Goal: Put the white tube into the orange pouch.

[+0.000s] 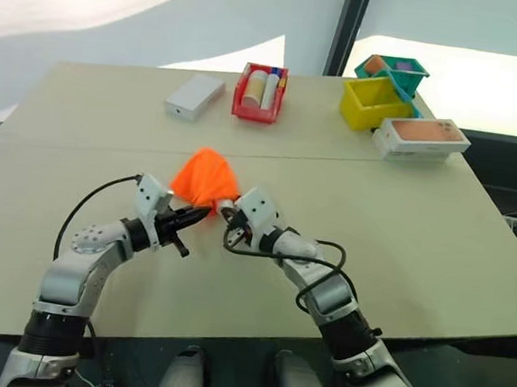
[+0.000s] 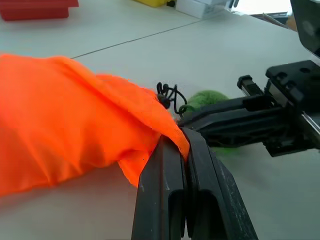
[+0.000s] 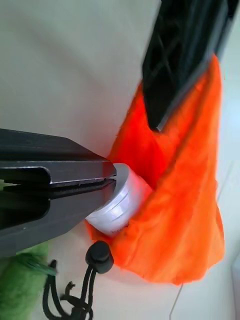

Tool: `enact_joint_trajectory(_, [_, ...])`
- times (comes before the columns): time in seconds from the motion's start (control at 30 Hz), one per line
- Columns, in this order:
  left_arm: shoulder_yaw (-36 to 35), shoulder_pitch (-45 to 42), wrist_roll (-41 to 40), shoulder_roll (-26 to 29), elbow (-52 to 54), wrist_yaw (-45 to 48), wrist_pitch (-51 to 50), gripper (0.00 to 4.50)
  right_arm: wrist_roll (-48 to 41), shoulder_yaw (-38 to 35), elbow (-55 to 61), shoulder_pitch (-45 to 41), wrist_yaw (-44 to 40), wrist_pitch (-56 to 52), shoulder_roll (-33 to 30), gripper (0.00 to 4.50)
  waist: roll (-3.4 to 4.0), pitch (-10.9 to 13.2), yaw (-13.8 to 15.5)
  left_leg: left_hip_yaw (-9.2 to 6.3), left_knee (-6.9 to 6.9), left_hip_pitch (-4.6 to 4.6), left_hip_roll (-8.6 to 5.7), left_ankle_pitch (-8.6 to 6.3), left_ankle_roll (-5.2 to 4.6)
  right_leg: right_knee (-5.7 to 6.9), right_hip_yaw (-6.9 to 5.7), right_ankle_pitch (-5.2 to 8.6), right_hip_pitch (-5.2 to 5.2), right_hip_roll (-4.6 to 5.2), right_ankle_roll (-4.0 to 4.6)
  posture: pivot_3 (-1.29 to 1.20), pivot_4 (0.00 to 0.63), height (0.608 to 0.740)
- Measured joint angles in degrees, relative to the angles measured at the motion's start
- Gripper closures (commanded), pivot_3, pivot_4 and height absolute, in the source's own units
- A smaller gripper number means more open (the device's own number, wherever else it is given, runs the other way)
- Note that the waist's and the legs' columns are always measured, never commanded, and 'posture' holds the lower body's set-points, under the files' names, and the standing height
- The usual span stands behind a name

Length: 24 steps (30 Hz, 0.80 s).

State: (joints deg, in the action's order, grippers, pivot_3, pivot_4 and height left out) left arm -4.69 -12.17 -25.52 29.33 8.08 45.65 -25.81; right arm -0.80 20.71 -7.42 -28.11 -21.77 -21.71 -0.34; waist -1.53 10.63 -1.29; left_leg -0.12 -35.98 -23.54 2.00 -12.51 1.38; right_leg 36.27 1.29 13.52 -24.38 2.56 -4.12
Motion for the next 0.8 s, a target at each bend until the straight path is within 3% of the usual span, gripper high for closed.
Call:
enact_joint_trajectory(0.23, [1.18,0.95,1.22,1.21,0.54,0.21,0.42,4.5,1.17,0.53,-2.33,-0.22,-0.17,2.65,1.3,4.45,0.0,0.0,0.07,0.01,0.03,0.0,0.0,0.0,0.0,0.0,0.0,0.0,-0.02,0.02,0.0,0.0,0.15,0.74])
enact_joint_trajectory(0.37, [1.02,2.02,1.35,3.36,0.35,1.52,1.9,4.5,0.6,0.5,2.38,1.85,-3.19,2.86,-0.96,4.45,0.01,0.01,0.06,0.01,0.08,-0.01,0.0,0.0,0.0,0.0,0.0,0.01,-0.06,0.02,0.01,0.0,0.15,0.74])
enact_joint_trajectory(0.6, [-4.79,2.61,0.02,9.63,-1.73,4.7,2.51,4.5,-0.75,0.07,9.71,5.76,-7.34,0.71,-5.03,4.45,0.02,0.01,0.02,0.02,0.1,0.0,0.03,0.0,0.01,-0.01,-0.01,0.01,-0.1,0.03,0.03,0.0,0.15,0.74])
enact_joint_trajectory(0.8, [-5.16,2.68,-0.1,9.69,-3.17,6.07,2.52,4.5,-2.1,0.08,10.22,5.73,-9.28,-1.34,-5.1,4.45,0.03,0.02,0.12,0.06,0.1,-0.02,0.03,0.0,0.01,-0.05,-0.01,0.02,-0.09,0.09,0.03,0.0,0.15,0.74])
